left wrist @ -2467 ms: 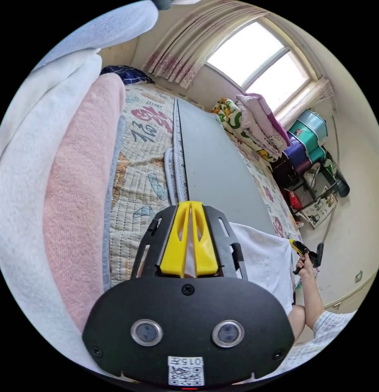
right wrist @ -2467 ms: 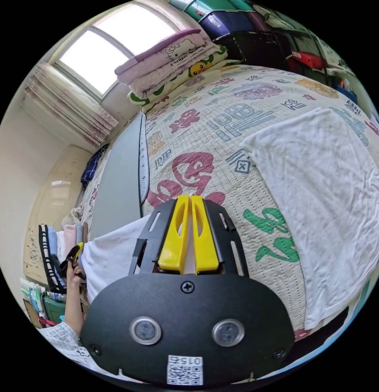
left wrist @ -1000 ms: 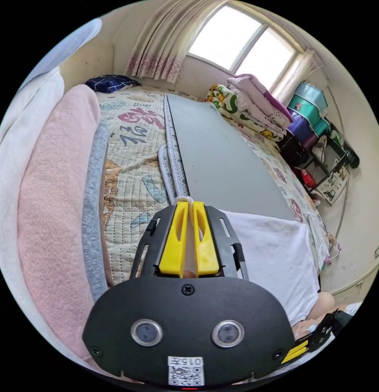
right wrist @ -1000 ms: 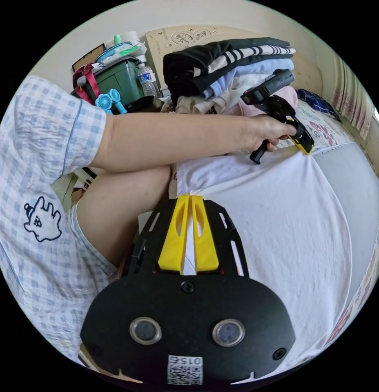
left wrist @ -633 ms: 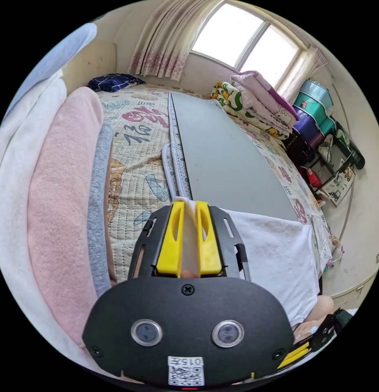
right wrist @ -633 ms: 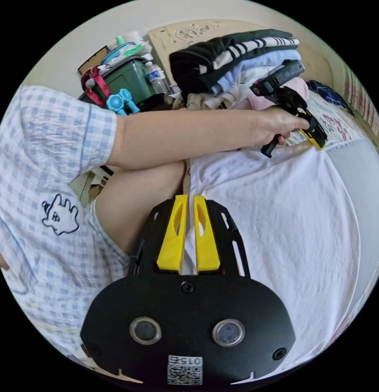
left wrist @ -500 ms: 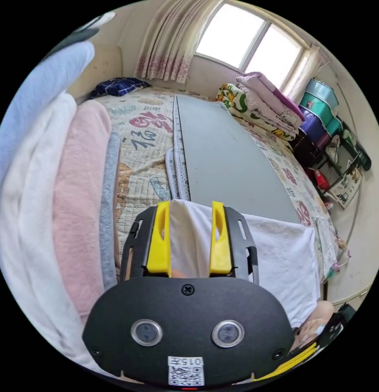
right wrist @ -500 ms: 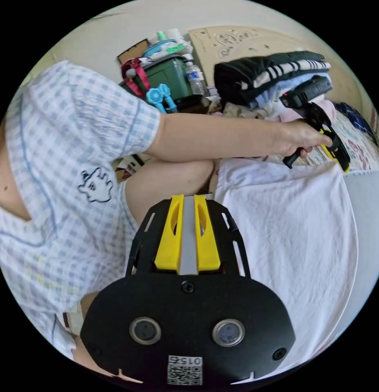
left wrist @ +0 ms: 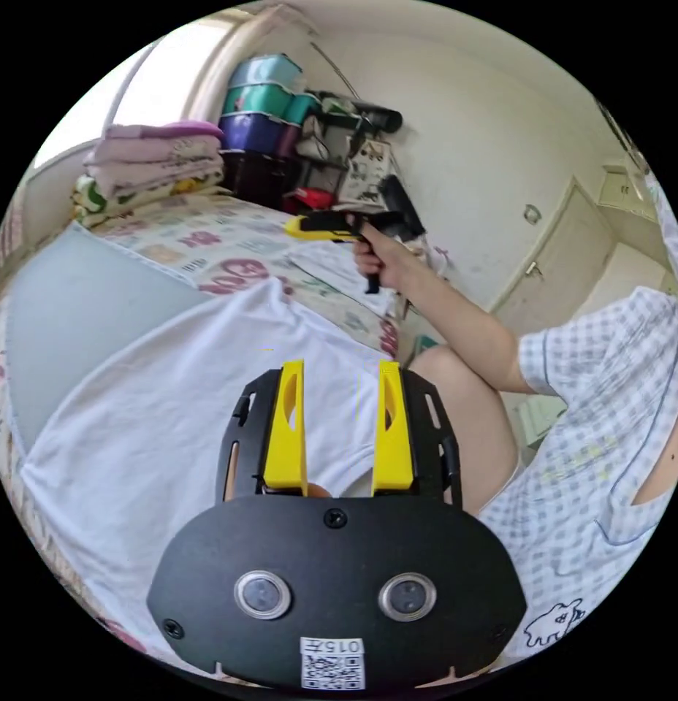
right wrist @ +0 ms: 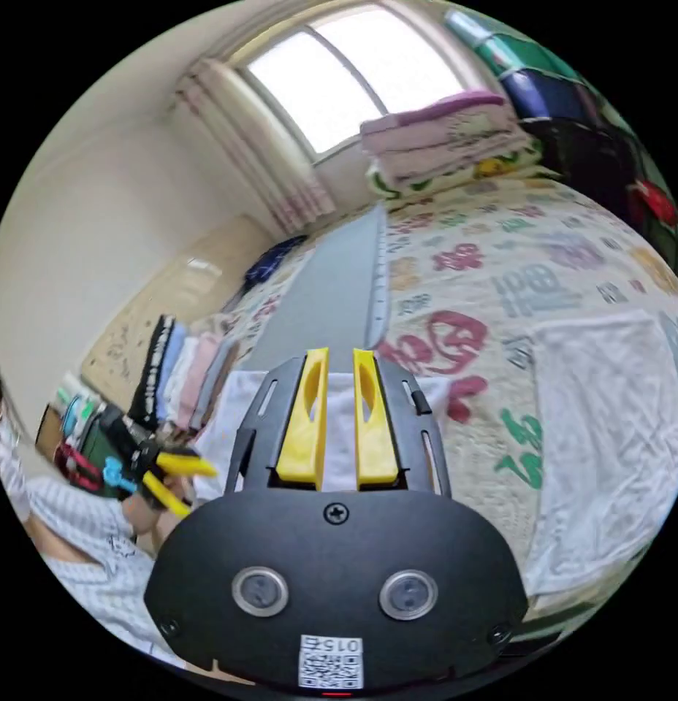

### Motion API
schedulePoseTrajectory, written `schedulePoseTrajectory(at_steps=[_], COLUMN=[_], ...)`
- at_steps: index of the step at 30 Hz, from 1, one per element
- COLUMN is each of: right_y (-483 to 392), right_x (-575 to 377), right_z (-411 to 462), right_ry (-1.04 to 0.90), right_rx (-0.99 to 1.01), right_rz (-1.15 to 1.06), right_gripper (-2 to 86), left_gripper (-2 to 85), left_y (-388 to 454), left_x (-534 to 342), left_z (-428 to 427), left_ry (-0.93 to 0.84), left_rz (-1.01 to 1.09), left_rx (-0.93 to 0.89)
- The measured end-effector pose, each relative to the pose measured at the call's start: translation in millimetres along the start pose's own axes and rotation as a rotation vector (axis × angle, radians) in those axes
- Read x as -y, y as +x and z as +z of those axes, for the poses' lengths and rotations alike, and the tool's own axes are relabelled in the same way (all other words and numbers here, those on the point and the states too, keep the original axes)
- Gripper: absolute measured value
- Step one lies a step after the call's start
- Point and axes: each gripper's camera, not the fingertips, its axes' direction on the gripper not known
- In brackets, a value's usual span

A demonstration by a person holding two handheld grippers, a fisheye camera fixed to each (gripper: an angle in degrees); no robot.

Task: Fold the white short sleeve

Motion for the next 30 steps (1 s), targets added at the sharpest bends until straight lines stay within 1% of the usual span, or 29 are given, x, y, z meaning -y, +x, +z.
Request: schedulePoseTrajectory(at_steps=[1,2,3,5,7,9,10,13,15,17,20,22,27,30], right_y=[18,34,41,57,55,47,41,30,23,10,-9,-16,-22,-24], right_x=[11,19,23,41,58,77,88,108,120,129,111,96,41,1], right_z=[7,16,20,37,46,55,61,63,52,26,-14,-36,-56,-42], right_ry=[-0.027,-0.056,-0.069,-0.105,-0.106,-0.117,-0.121,-0.089,-0.084,-0.119,-0.198,-0.229,-0.31,-0.35], right_rx=[-0.075,-0.098,-0.083,0.045,0.088,0.053,0.007,-0.101,-0.048,0.042,0.105,0.091,-0.025,-0.067], right_rz=[0.056,0.114,0.137,0.201,0.203,0.176,0.164,0.176,0.152,0.092,0.01,-0.005,0.078,0.158], right_gripper=[7.3,7.9,8.1,8.5,8.4,7.2,5.3,1.5,1.3,2.7,4.6,5.5,7.8,8.2], left_gripper=[13.6,13.5,13.5,13.2,12.7,11.7,11.0,10.3,10.3,10.0,9.7,10.1,11.6,11.6], left_y=[15,29,36,55,63,69,70,68,65,59,42,28,-18,-34], left_x=[6,13,16,30,40,48,54,71,83,105,145,176,254,289], left_z=[23,43,51,75,83,83,82,76,67,46,23,18,36,62], left_ry=[-0.04,-0.085,-0.11,-0.196,-0.231,-0.237,-0.246,-0.281,-0.28,-0.227,-0.16,-0.148,-0.154,-0.189], left_rz=[0.005,0.023,0.035,0.063,0.077,0.087,0.09,0.067,0.052,0.064,0.067,0.063,-0.066,-0.113], left_rx=[-0.006,0.015,0.035,0.138,0.191,0.224,0.233,0.189,0.15,0.151,0.226,0.242,0.262,0.332])
